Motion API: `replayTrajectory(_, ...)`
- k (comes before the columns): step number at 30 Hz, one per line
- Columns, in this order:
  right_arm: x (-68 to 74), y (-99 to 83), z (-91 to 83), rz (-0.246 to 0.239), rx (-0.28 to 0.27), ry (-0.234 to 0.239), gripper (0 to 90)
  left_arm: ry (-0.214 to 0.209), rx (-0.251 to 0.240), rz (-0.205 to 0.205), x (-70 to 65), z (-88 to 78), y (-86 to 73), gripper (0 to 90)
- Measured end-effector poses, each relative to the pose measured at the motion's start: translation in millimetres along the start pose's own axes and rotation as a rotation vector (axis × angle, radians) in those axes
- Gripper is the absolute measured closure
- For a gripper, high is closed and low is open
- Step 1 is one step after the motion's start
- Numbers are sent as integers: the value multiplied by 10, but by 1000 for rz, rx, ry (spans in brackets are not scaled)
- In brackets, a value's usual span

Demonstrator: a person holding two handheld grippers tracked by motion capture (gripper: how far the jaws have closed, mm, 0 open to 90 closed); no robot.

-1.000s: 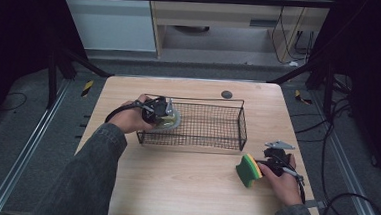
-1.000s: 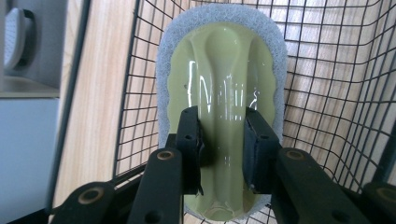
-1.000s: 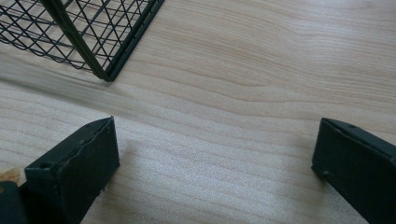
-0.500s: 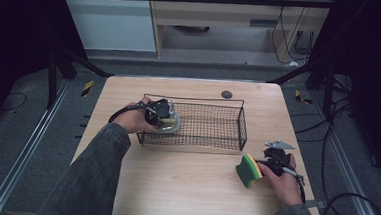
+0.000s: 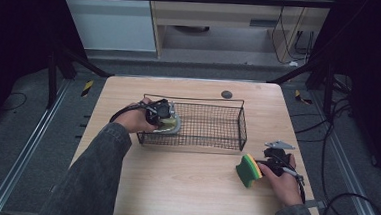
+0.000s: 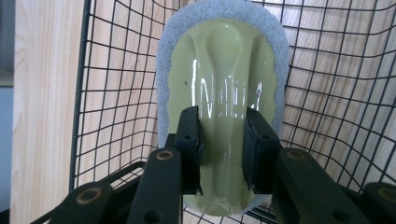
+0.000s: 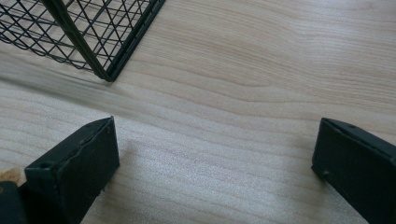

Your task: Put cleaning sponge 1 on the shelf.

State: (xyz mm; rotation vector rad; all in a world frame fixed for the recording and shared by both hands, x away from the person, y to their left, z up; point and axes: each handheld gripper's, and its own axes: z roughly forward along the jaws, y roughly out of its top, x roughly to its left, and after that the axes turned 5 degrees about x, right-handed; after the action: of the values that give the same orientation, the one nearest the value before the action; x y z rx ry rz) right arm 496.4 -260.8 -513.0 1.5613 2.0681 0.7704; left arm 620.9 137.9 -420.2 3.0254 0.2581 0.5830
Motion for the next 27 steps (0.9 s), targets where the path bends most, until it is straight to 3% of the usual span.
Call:
replayTrajectory(19,0,3,2,-1,-1,3,8,-17,10,-22,-4,37,20,642)
replayTrajectory(22,1,4,3,-1,-1,3,7,-9,-26,-56,19,-41,-9,582)
replayTrajectory(27,5,5,1,4,2,5,8,1,-71,-77,36,-173,-53,527)
